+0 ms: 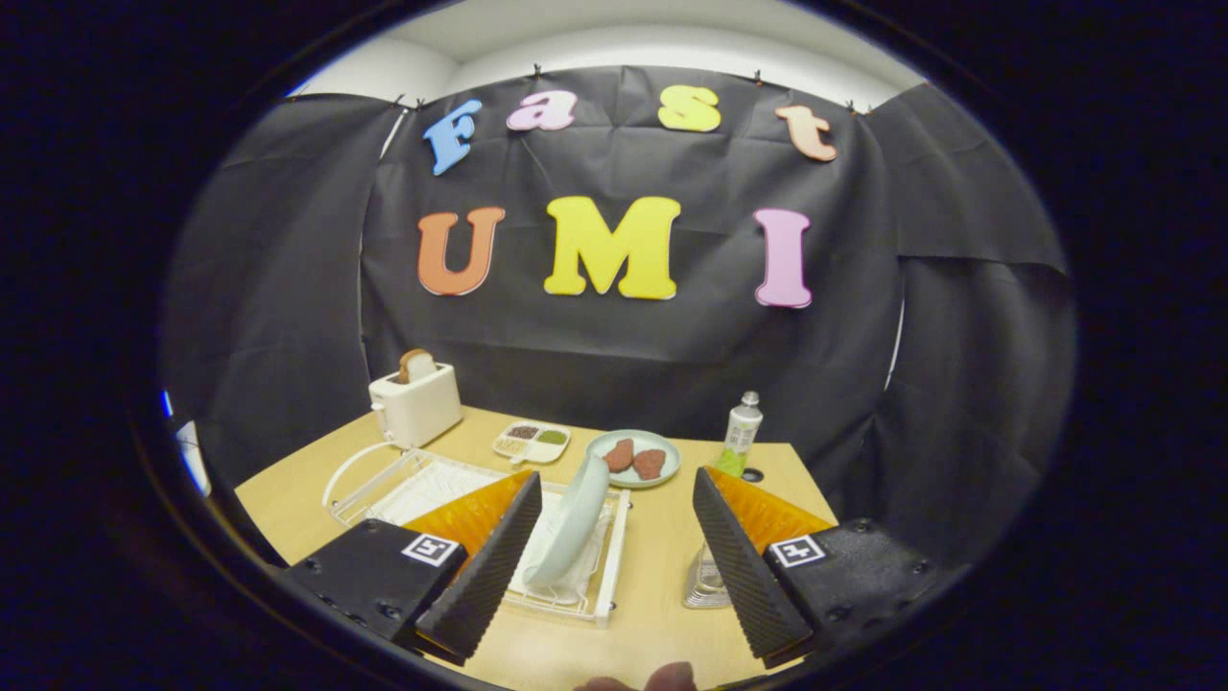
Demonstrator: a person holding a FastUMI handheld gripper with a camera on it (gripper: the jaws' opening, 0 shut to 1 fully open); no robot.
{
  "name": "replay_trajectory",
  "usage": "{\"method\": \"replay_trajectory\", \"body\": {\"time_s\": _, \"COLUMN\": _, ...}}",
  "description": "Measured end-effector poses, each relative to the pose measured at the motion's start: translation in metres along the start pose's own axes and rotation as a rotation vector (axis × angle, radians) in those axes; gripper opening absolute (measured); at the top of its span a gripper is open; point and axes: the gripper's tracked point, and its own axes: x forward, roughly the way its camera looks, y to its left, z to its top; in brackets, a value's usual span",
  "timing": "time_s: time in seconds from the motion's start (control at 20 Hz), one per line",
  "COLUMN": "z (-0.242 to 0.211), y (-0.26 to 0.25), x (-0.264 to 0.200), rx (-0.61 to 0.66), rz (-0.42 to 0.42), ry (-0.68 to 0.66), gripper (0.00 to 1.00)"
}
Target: Take the plate from the dish rack, then take the spoon from the basket and place it into the plate.
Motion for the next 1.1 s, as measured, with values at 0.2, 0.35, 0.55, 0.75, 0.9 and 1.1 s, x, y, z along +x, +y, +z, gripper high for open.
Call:
{"method": "replay_trajectory", "body": {"time_s": 0.2, "z": -0.001, "y": 0.015, "x": 0.035, "rx": -0.013, "rz": 0.047, "ry": 0.209, "gripper": 1.00}}
{"method": "replay_trajectory", "body": {"time_s": 0.35, "z": -0.007, "y": 0.014, "x": 0.059, "rx": -0.001, "rz": 0.017, "ry": 0.320, "gripper": 1.00}}
{"method": "replay_trajectory", "body": {"time_s": 0.55, "z": -0.025, "y": 0.015, "x": 0.096, "rx": 0.018, "rz": 0.000, "ry": 0.449, "gripper": 1.00}}
{"method": "replay_trajectory", "body": {"time_s": 0.75, "z": -0.043, "y": 0.020, "x": 0.127, "rx": 0.105, "rz": 0.009, "ry": 0.555, "gripper": 1.00}}
{"method": "replay_trajectory", "body": {"time_s": 0.9, "z": -0.053, "y": 0.027, "x": 0.141, "rx": 0.185, "rz": 0.016, "ry": 0.616, "gripper": 0.91}}
{"method": "replay_trajectory", "body": {"time_s": 1.1, "z": -0.057, "y": 0.028, "x": 0.146, "rx": 0.202, "rz": -0.027, "ry": 0.656, "gripper": 0.72}}
